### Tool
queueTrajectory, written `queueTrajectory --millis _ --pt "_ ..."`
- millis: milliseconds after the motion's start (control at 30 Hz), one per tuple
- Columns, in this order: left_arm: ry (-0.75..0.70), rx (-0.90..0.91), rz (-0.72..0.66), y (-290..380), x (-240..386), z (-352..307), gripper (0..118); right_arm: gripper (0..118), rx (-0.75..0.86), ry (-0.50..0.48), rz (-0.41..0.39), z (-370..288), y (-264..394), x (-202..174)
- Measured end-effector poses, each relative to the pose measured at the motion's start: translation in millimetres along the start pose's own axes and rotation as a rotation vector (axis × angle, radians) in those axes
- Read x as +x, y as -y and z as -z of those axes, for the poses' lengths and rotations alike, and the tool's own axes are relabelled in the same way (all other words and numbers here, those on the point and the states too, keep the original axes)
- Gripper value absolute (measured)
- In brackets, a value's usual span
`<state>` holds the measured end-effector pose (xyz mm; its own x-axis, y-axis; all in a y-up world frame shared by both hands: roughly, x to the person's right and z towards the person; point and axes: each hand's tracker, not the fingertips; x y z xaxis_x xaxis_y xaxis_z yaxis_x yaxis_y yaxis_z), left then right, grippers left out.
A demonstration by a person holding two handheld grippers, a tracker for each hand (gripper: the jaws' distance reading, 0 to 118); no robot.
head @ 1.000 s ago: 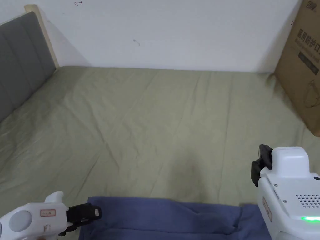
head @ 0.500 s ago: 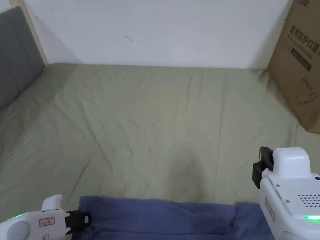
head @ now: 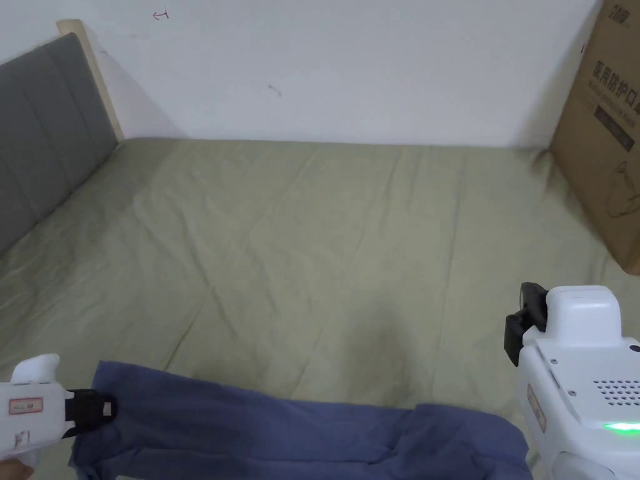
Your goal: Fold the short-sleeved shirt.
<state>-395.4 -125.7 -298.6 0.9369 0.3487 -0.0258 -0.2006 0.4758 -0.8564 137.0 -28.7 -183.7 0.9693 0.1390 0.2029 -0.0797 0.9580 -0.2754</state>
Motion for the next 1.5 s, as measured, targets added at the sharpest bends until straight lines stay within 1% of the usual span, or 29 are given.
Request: queueTrajectory --millis 100,200,267,300,333,400,533,633,833,867,900,933,967,1000,1033,1100,1200,1333,1433,1467,1500 --pt "-0.008 0.002 0.036 3.3 38.7 -2.1 5 0 0.002 -0.001 0.009 -2.7 0.8 4.0" --pt "0.039 -0.029 0.069 8.6 84.5 4.8 5 0 0.006 0.001 0.018 -5.8 1.2 8.3" --pt "0.036 -0.032 0.089 13.1 114.7 12.4 5 0 0.009 0.002 0.021 -8.0 1.8 11.2" --pt "0.054 -0.05 0.106 16.5 132.5 19.1 5 0 0.009 0.002 0.021 -9.5 1.8 13.3" --pt "0.074 -0.068 0.115 10.9 131.0 33.9 5 0 0.012 0.002 0.021 -11.0 2.4 15.1" --pt "0.11 -0.103 0.136 18.3 157.6 49.5 5 0 0.013 0.006 0.016 -12.8 3.1 18.9" --pt "0.136 -0.156 0.172 36.3 204.7 85.1 5 0 0.013 0.017 0.012 -16.3 5.1 28.4" --pt "0.16 -0.2 0.169 51.0 229.9 110.4 5 0 0.009 0.03 0.012 -17.6 7.8 35.6" --pt "0.063 -0.292 0.194 76.6 253.7 159.1 6 0 -0.004 0.052 0.016 -20.5 13.4 46.8" --pt "0.056 -0.303 0.201 79.7 257.4 159.5 11 0 -0.006 0.056 0.016 -21.1 14.1 48.2" --pt "0.047 -0.31 0.207 81.1 257.9 160.9 24 0 -0.006 0.06 0.017 -21.5 14.9 49.9" --pt "0.062 -0.312 0.202 82.2 257.5 159.7 48 0 -0.007 0.062 0.02 -21.9 15.3 51.2" --pt "0.079 -0.31 0.194 82.1 256.3 156.2 84 0 -0.009 0.064 0.022 -21.9 15.5 52.0" --pt "0.105 -0.296 0.175 82.5 259.2 149.4 100 0 -0.01 0.065 0.026 -22.1 15.7 52.9" --pt "0.127 -0.273 0.16 82.1 259.0 142.9 103 0 -0.01 0.067 0.03 -22.3 15.8 53.7" --pt "0.175 -0.198 0.149 78.3 256.2 127.0 103 0 -0.01 0.066 0.035 -22.7 15.4 54.0" --pt "0.166 -0.125 0.16 66.9 251.5 101.2 103 0 -0.006 0.066 0.036 -23.4 13.7 53.6" --pt "0.115 0.057 0.213 59.6 239.4 73.2 103 0 0.004 0.061 0.038 -25.5 10.8 53.0" --pt "0.032 0.157 0.275 60.5 227.8 69.0 100 0 0.009 0.058 0.037 -26.4 9.5 53.0" --pt "0.006 0.17 0.295 63.6 224.1 70.3 93 0 0.009 0.057 0.037 -26.7 9.4 53.1" --pt "0.009 0.183 0.313 66.1 219.0 73.0 77 0 0.01 0.056 0.038 -27.0 9.3 53.1"
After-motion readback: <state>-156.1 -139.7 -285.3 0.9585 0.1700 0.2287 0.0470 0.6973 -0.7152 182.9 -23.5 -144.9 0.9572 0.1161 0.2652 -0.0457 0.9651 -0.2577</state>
